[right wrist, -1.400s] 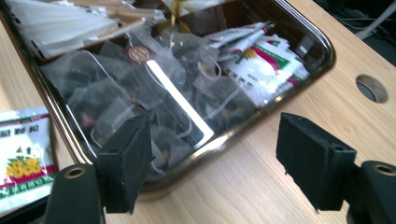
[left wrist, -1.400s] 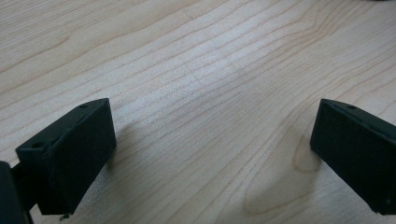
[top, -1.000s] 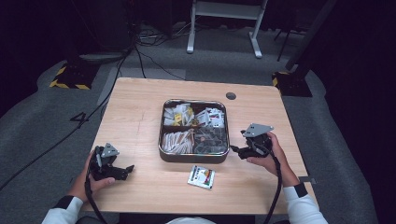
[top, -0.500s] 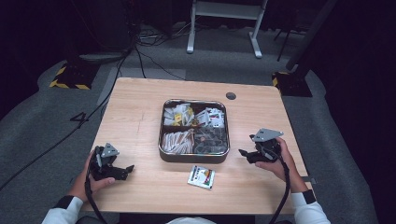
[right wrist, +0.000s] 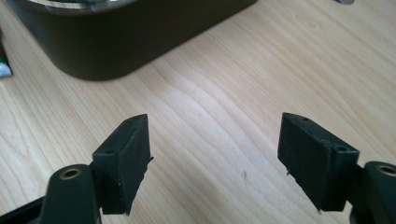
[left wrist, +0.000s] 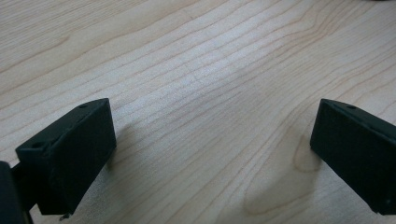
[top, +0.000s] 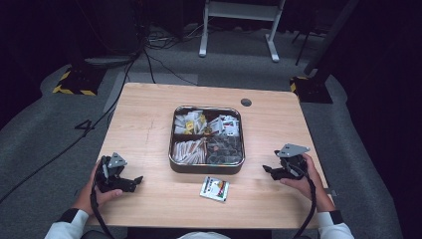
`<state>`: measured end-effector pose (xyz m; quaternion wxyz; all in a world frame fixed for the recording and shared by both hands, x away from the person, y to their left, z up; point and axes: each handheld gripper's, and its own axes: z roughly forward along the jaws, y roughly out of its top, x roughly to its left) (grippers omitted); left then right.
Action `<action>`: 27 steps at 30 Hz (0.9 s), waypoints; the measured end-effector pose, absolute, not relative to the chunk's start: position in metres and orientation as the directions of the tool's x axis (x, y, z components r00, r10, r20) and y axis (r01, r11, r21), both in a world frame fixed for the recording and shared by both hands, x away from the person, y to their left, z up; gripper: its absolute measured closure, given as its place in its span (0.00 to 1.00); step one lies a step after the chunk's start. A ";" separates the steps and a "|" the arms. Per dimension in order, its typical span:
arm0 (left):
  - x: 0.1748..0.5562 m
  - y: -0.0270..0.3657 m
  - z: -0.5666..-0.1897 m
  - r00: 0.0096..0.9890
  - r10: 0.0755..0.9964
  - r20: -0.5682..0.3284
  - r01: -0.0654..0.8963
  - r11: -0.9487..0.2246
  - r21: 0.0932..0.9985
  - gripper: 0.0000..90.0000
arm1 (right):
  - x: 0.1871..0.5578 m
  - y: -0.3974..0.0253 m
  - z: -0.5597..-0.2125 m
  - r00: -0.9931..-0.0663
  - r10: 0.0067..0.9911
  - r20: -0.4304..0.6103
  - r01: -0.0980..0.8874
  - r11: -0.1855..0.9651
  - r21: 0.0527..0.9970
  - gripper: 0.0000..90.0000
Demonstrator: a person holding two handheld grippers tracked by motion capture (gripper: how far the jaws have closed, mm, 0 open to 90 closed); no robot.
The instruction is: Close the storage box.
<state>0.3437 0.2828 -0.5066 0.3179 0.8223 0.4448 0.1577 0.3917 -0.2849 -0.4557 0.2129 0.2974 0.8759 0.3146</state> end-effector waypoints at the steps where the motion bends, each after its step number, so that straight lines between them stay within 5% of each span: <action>1: 0.344 0.283 -0.507 0.555 0.832 -0.022 0.630 -0.403 0.664 0.01 | 0.391 -0.287 -0.458 -0.732 0.657 -0.183 0.392 0.624 0.676 0.29; 27: 0.345 0.283 -0.507 0.559 0.829 -0.025 0.630 -0.404 0.663 0.00 | 0.369 -0.353 -0.503 -0.607 0.794 -0.006 0.540 0.418 0.731 0.23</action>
